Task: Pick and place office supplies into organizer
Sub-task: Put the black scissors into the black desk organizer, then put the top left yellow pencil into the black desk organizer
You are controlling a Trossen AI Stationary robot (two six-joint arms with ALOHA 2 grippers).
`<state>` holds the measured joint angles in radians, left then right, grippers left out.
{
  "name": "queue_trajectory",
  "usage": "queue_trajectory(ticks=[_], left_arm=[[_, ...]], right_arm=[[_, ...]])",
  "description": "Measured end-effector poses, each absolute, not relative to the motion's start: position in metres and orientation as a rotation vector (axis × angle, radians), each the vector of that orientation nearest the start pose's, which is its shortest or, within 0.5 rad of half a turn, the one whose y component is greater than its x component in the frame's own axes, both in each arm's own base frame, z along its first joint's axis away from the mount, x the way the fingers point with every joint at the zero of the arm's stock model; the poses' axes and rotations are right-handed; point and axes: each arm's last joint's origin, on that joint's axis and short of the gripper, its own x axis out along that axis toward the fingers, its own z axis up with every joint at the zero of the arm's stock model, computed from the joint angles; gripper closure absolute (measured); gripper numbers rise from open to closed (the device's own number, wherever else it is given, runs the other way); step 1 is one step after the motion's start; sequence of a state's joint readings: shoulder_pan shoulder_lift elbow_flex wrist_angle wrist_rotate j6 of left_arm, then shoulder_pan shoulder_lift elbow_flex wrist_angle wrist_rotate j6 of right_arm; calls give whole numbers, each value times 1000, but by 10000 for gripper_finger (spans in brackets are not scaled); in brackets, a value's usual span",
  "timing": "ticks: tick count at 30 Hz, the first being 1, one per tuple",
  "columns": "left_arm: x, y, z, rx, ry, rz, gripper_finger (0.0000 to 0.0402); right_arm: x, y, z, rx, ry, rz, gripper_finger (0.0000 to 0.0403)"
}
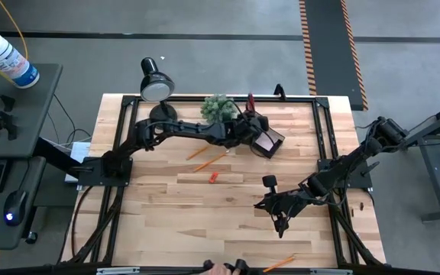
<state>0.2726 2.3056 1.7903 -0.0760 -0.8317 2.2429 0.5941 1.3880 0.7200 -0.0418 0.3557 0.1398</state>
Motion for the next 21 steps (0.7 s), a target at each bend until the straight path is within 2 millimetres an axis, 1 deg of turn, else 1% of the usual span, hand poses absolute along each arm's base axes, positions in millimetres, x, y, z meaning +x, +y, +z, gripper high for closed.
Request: queue_trajectory(ticks=[2,4,7,9,17,21], left_arm=[[491,157,170,2076,1545,-122,398],[492,157,163,2099,1564,-148,398],[494,151,166,2136,1550,-169,397],[495,150,166,2136,1540,-165,387],[493,152,167,2118,1631,-130,305],[494,148,167,2123,1628,-131,270]], right_arm=[[232,145,197,-192,646,183,402],[232,145,197,-193,645,182,402],[232,145,197,-198,645,183,402],[232,145,197,-199,644,184,402],[232,145,197,-200,643,183,402],[232,145,197,-200,643,183,402]])
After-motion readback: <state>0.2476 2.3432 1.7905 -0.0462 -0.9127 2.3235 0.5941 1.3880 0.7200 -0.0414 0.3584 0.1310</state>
